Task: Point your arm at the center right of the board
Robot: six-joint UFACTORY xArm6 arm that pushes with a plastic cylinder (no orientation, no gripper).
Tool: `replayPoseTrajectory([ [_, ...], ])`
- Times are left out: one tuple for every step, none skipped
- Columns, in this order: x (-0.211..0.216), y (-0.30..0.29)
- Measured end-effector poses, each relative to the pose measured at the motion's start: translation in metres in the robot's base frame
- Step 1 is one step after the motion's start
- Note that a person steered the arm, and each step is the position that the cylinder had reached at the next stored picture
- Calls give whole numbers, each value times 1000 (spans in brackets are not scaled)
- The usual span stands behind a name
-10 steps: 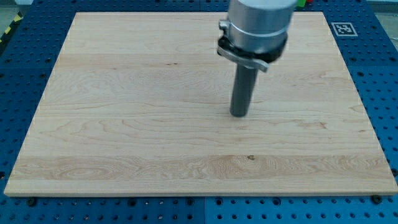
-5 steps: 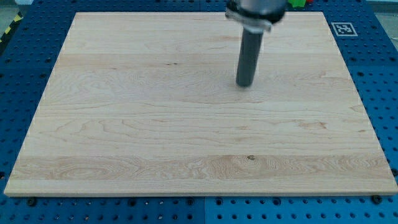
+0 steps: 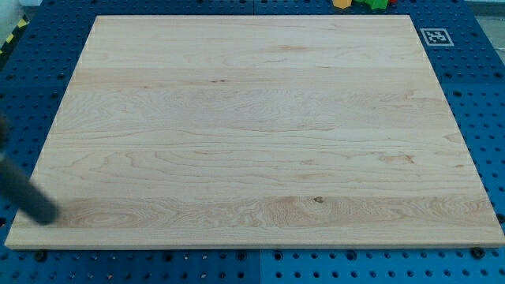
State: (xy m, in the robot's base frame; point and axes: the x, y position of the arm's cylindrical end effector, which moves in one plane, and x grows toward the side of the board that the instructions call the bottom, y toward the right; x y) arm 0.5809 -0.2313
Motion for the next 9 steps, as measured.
replayPoseTrajectory([
  [-99, 61],
  [-196, 114],
  [-231, 200],
  [-216, 262],
  [-192, 309],
  [-159, 329],
  [-184, 229],
  [-220, 220],
  [-220, 220],
])
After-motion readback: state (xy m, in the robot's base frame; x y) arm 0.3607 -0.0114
